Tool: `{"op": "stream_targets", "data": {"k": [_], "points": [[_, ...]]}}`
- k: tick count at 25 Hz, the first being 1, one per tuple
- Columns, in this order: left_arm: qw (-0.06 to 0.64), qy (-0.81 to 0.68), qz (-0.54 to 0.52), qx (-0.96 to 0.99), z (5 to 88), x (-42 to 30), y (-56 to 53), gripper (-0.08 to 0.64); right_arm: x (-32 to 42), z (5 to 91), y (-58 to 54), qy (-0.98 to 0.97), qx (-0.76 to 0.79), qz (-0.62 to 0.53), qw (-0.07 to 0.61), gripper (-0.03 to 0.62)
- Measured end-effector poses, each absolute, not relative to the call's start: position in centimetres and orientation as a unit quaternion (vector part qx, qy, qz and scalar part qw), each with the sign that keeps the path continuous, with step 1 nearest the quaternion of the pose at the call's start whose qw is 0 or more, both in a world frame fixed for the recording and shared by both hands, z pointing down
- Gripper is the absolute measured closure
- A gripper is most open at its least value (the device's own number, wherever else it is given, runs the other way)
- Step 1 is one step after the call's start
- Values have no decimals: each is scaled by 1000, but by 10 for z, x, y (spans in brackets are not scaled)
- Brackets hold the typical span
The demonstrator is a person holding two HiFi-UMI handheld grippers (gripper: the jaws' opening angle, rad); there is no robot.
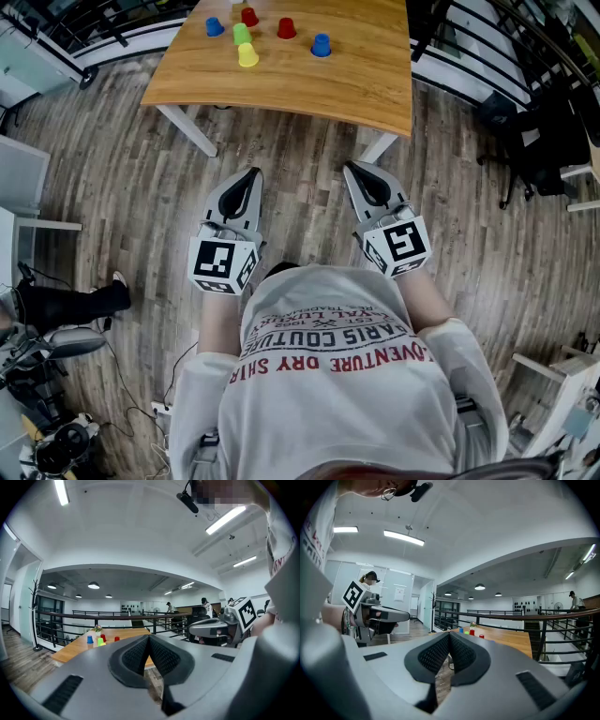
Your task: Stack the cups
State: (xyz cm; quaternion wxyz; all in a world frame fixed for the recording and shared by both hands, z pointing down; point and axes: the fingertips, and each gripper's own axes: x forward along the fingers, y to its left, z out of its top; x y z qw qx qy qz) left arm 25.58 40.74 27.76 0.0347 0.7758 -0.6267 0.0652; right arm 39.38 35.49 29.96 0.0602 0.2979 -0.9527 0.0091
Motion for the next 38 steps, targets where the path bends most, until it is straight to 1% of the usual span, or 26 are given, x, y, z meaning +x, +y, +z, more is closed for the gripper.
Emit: {"op": "stream_targets", "data": {"k": [12,15,16,17,18,23,28,33,38], "points": [[42,-624,70,777,284,264,398,546,398,312,347,-954,290,23,72,566],[43,-622,70,779,286,266,394,546,399,313,343,-953,293,20,70,556],[44,-622,70,779,286,266,393,546,399,314,341,-953,294,19,72,497],[44,-622,70,779,286,266,392,546,399,316,339,-953,293,19,75,392],[45,-622,71,778,287,265,391,546,398,317,337,-953,292,19,80,348],[59,-629,76,771,294,251,387,546,387,328,328,-953,283,24,104,348],[65,-629,81,770,305,219,366,546,357,340,305,-952,279,32,119,350],[60,-618,83,779,313,168,321,546,305,345,264,-949,289,37,117,350],[68,-603,75,791,315,96,245,546,235,355,199,-942,302,53,138,348]]}}
